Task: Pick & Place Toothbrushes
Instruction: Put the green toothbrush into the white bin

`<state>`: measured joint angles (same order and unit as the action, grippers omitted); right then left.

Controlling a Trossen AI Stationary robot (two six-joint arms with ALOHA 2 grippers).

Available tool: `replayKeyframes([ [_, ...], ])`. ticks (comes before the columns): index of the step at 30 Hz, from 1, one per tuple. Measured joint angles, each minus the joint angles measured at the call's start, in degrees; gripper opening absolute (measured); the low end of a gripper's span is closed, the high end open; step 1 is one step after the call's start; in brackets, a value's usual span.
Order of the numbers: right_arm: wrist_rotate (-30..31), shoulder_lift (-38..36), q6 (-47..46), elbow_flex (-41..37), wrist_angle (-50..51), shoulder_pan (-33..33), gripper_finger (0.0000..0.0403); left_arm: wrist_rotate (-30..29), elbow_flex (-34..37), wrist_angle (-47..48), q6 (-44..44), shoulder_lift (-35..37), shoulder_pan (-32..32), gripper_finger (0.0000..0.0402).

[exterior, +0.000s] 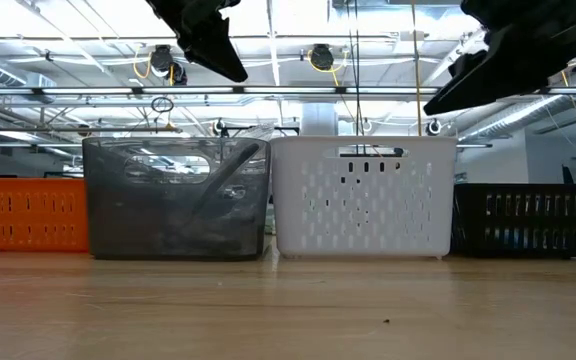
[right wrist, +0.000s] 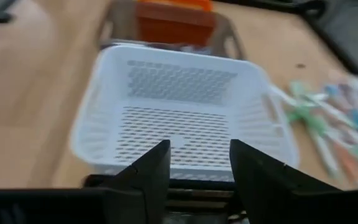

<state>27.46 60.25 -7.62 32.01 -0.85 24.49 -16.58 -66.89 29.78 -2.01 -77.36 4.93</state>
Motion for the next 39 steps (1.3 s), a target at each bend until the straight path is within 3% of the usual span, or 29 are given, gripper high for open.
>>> replayKeyframes([
  [6,10.15,0.00,0.45,0.00,-2.00,-2.37,0.0155,0.00,0.00,-0.02,-0.24,0.00,0.00,0.0122],
  [9,8.81,-0.14,-1.22,0.00,-2.33,-7.64,0.0155,0.00,0.00,-0.02,-0.25,0.00,0.00,0.0122],
  [15,-3.84,-0.15,0.88,0.00,-3.34,-22.79,0.0155,0.00,0.00,-0.39,-0.25,0.00,0.00,0.0122],
  [20,-18.28,-0.07,3.12,0.15,-5.85,-36.18,0.0155,-0.01,0.00,-0.52,-0.27,0.00,0.02,0.0122],
  [27,-33.95,6.85,8.09,3.98,-5.84,-48.52,0.0155,-0.01,0.00,-0.55,-1.14,0.00,0.17,0.0122],
  [33,-39.96,16.73,14.52,11.10,-5.56,-53.73,0.0155,-0.02,0.00,-1.17,-1.99,0.00,0.71,0.0122],
  [39,-40.95,27.87,21.34,19.55,-0.23,-56.42,0.0155,-0.04,0.00,-1.16,-2.20,0.00,1.19,0.0122],
])
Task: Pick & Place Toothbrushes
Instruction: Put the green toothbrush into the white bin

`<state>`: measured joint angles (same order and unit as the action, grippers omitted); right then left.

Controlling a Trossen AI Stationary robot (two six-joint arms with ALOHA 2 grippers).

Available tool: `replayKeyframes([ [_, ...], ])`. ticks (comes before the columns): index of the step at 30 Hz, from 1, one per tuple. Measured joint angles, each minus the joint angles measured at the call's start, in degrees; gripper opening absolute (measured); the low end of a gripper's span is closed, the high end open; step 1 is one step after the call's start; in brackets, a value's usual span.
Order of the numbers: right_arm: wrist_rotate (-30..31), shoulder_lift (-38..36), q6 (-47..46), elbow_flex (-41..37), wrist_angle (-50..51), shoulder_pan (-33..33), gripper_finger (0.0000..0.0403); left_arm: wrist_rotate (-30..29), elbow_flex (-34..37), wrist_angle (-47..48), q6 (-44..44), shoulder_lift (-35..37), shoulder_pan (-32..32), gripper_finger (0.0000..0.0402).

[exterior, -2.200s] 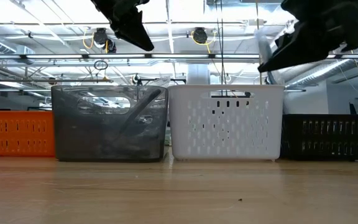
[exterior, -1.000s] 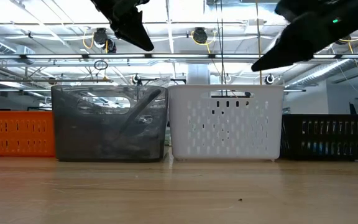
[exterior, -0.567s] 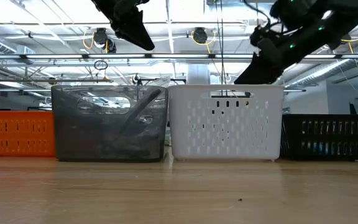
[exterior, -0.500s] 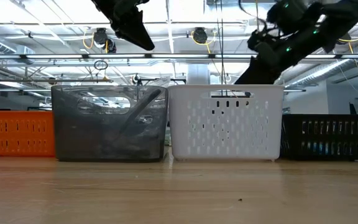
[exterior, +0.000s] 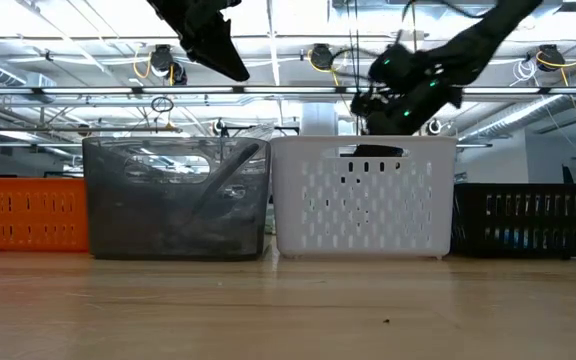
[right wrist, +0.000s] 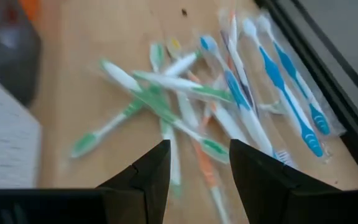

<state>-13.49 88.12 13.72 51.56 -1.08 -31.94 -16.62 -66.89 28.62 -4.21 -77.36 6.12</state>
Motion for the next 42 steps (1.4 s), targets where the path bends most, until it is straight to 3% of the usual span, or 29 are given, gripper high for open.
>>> replayKeyframes([
  [10,0.41,12.78,8.20,7.96,3.09,0.15,0.0155,0.01,0.00,0.00,-0.05,0.00,-0.03,0.0122],
  [21,2.96,17.05,11.40,8.70,3.28,0.29,0.0152,0.01,0.00,-0.20,-0.59,0.00,-0.03,0.0122],
  [25,7.21,16.94,12.61,8.76,4.87,0.99,0.0110,0.02,0.00,-0.17,-0.57,0.00,0.01,0.0122],
  [29,7.69,16.13,12.84,8.76,6.53,1.32,0.0019,0.00,0.00,-0.20,-0.57,0.00,0.08,0.0122],
  [35,7.84,15.96,11.16,8.76,6.99,2.27,0.0003,0.02,0.00,-0.16,-0.50,0.00,0.08,0.0122],
  [42,7.71,9.41,9.46,8.58,9.74,4.59,0.0001,0.01,0.00,-0.19,-0.42,0.00,0.08,0.0122],
])
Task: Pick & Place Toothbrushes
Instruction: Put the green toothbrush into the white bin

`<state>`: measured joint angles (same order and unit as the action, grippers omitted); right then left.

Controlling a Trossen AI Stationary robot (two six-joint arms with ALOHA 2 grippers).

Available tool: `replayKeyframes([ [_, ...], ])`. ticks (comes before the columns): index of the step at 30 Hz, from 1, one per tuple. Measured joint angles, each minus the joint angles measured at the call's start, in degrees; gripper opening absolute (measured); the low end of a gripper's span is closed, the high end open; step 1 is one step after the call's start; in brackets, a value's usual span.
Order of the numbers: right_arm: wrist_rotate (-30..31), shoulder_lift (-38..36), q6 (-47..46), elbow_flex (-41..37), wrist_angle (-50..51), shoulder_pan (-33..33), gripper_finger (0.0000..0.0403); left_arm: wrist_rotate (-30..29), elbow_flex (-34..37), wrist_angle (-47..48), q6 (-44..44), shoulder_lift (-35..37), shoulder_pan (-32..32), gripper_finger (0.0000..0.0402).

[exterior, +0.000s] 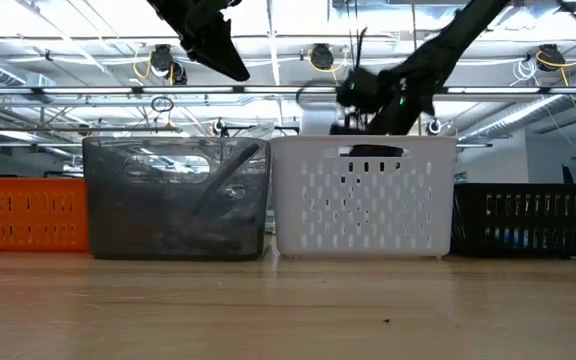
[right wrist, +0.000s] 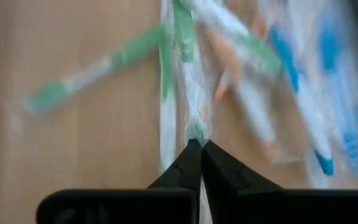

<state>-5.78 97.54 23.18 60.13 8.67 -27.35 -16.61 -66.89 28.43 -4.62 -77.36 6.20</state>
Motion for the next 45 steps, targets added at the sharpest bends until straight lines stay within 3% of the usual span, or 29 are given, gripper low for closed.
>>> replayKeyframes([
  [8,0.10,-12.57,-3.84,0.11,0.02,2.69,0.0000,-0.01,0.00,-0.11,0.39,0.00,0.26,0.0122],
  [12,3.63,-17.40,-5.53,0.10,-0.08,4.19,0.0000,0.01,0.00,-0.76,0.70,0.00,0.22,0.0122],
  [20,4.50,-24.26,-9.99,0.07,0.17,7.15,0.0000,1.80,0.02,-8.38,0.66,0.00,0.04,0.0122],
  [35,4.63,-27.76,-11.41,0.07,-3.86,14.43,0.0000,2.28,0.02,-25.75,0.20,0.00,-0.43,0.0122],
  [41,4.55,-27.39,-11.47,0.07,-4.11,14.79,0.0000,6.57,0.02,-29.96,-0.83,0.00,-0.88,0.0120],
  [45,4.54,-27.45,-11.61,0.07,-4.04,14.77,0.0000,6.59,0.02,-30.16,-0.88,0.00,-1.14,0.0073],
])
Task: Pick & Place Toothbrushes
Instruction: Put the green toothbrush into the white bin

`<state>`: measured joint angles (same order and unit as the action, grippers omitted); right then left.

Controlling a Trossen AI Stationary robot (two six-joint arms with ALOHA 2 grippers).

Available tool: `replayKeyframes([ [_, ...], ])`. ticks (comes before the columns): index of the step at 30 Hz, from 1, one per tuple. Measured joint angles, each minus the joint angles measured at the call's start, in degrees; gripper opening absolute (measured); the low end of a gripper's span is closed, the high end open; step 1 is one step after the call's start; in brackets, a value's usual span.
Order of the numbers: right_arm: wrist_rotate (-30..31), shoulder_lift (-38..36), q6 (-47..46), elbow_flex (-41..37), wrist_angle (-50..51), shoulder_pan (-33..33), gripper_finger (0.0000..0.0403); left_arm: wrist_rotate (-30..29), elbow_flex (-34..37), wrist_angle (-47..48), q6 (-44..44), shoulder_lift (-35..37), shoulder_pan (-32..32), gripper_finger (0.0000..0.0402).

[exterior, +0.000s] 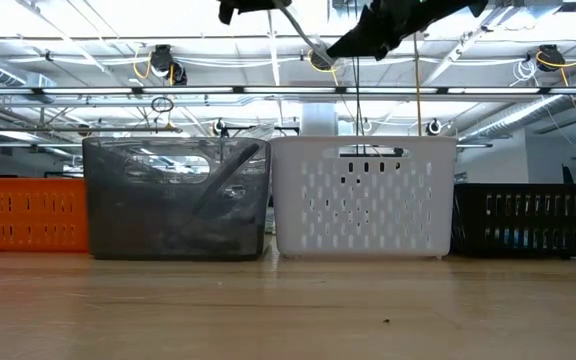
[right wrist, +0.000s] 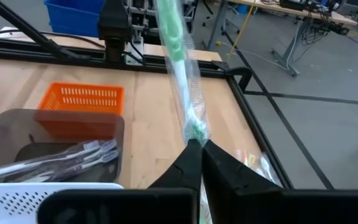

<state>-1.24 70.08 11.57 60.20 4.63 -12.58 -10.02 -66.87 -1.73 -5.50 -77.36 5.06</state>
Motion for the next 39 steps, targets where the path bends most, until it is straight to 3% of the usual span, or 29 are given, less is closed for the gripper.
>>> replayKeyframes([
  [2,0.19,0.04,-0.15,0.00,0.06,-0.02,0.0000,0.19,0.00,0.49,-0.25,0.00,-0.17,0.0031],
  [3,0.07,0.04,-0.17,0.00,0.06,-0.07,0.0000,0.11,0.00,0.51,-0.48,0.00,-0.27,0.0029],
  [12,-0.30,0.02,-0.39,0.00,0.39,-0.07,0.0012,-0.21,0.00,1.19,-0.38,0.00,-1.45,0.0029],
  [27,0.03,-2.35,-1.61,0.00,1.07,-0.92,0.0110,-1.42,0.00,7.67,2.10,-0.22,-9.10,0.0029],
  [32,2.95,-4.25,-2.09,0.00,1.54,-0.85,0.0120,-7.94,0.02,8.88,2.95,-3.31,-13.35,0.0029],
  [39,2.95,-5.62,-2.40,0.00,2.50,-0.87,0.0115,-9.34,0.02,6.89,4.59,-9.84,-16.51,0.0029],
])
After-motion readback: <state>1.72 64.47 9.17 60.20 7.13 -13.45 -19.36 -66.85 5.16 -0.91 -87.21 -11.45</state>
